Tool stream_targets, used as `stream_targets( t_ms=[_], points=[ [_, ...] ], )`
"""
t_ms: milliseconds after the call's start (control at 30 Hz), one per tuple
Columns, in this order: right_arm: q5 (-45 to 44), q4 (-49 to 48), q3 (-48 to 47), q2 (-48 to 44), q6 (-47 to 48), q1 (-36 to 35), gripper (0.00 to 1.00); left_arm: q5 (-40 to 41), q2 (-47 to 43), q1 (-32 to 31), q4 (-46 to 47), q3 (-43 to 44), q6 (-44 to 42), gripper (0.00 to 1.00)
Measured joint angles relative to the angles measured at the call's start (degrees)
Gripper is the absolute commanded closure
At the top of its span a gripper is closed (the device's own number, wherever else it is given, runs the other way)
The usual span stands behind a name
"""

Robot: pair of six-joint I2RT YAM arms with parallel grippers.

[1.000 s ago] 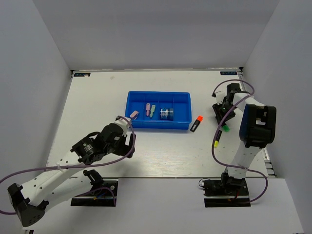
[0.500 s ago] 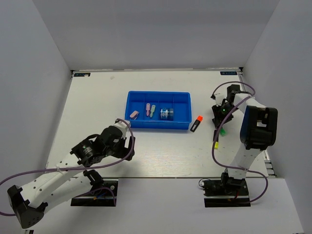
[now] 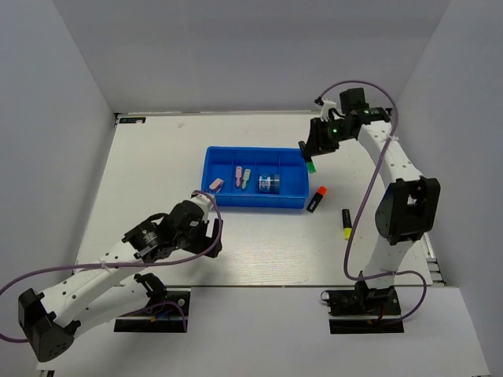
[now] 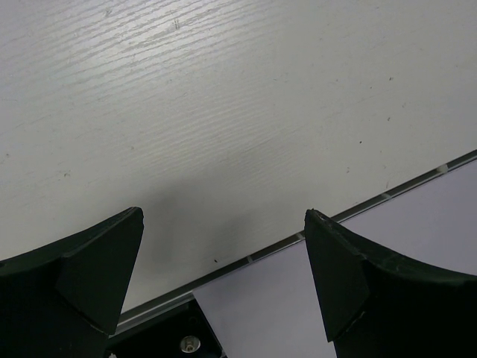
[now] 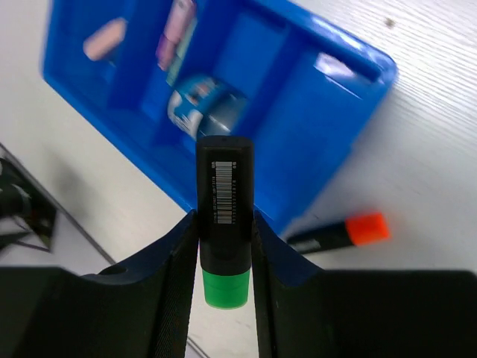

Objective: Sort the stationery into containers
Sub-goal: Place the pen in the storage box, then pick up the pen from the center of the board.

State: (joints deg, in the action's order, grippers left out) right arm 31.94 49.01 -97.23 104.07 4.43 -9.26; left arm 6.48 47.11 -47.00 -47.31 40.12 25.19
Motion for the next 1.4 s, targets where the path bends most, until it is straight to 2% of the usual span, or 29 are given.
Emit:
stream_targets(
  t_ms=[200, 367, 400, 467, 500, 600, 700, 767, 800, 867, 900, 1000, 1033, 1100, 1167, 1200, 1233, 1300, 1367, 1400],
  points=[
    [-6.0, -3.3, -4.1, 6.0, -13.1, -5.7, 1.0, -1.1, 2.1, -0.1, 2.2, 0.0, 0.9, 0.02],
    [-12.8, -4.5, -3.4, 8.7, -17.5, -9.5, 0.99, -1.4, 5.5, -0.9, 3.3, 0.2, 1.0, 0.02],
    [-13.5, -4.5, -3.4, 8.9, -17.7, -10.0, 0.79, -1.4, 6.1, -1.2, 3.4, 0.4, 1.0, 0.02],
    [-14.7, -4.5, -3.4, 9.2, -17.8, -10.8, 0.67, -1.4, 7.9, -1.9, 3.7, 1.5, 0.9, 0.03],
    [-15.1, -4.5, -3.4, 9.2, -17.7, -11.0, 0.57, -1.4, 8.7, -2.3, 4.0, 2.1, 0.8, 0.03],
    [-15.6, -4.8, -3.1, 9.1, -17.2, -11.1, 0.49, -1.3, 11.3, -3.7, 5.2, 4.3, 0.2, 0.08],
    [-16.3, -5.2, -1.9, 8.5, -16.2, -11.1, 0.48, -1.3, 14.0, -5.1, 6.2, 6.5, -0.5, 0.13],
    [-16.8, -5.3, -1.0, 7.8, -15.8, -11.0, 0.48, -1.2, 15.9, -6.0, 6.9, 7.9, -1.0, 0.19],
    [-17.0, -5.4, -0.5, 7.3, -15.5, -11.0, 0.53, -1.1, 16.9, -6.6, 7.3, 8.7, -1.4, 0.3],
    [-18.0, -5.4, 0.3, 6.0, -14.5, -10.9, 0.77, -1.1, 19.5, -7.7, 8.0, 10.6, -2.1, 0.45],
    [-18.9, -5.8, 1.3, 4.7, -14.1, -10.9, 1.0, -1.2, 21.0, -8.3, 8.5, 11.7, -2.6, 0.57],
    [-25.3, -7.6, 7.8, -2.0, -12.2, -10.7, 1.0, -1.2, 26.7, -10.6, 9.2, 17.5, -4.7, 0.81],
    [-28.0, -9.3, 11.7, -5.7, -11.3, -10.6, 1.0, -1.2, 29.4, -11.4, 9.3, 20.3, -5.6, 0.92],
    [-31.6, -9.8, 17.0, -11.7, -9.9, -9.6, 1.0, -1.6, 34.8, -12.8, 10.1, 26.5, -7.3, 0.97],
    [-34.8, -11.5, 23.2, -18.4, -8.4, -8.1, 1.0, -2.6, 40.7, -13.6, 11.2, 33.1, -9.1, 0.95],
    [-35.9, -11.7, 25.6, -20.9, -8.0, -7.2, 1.0, -3.1, 43.5, -13.9, 12.0, 35.9, -9.8, 0.88],
    [-37.0, -11.9, 28.3, -23.4, -7.6, -6.0, 1.0, -3.6, 46.3, -14.1, 12.4, 38.9, -10.5, 0.57],
    [-38.6, -12.0, 32.0, -26.0, -7.1, -4.2, 0.98, -4.4, 51.6, -14.4, 13.0, 44.1, -11.6, 0.42],
    [-39.7, -12.0, 35.3, -27.3, -6.9, -2.3, 0.91, -5.3, 56.7, -14.5, 13.7, 48.7, -12.5, 0.21],
    [-40.0, -11.9, 37.0, -27.6, -6.8, -1.5, 0.84, -5.7, 59.1, -14.5, 14.1, 50.8, -12.9, 0.21]
  ],
)
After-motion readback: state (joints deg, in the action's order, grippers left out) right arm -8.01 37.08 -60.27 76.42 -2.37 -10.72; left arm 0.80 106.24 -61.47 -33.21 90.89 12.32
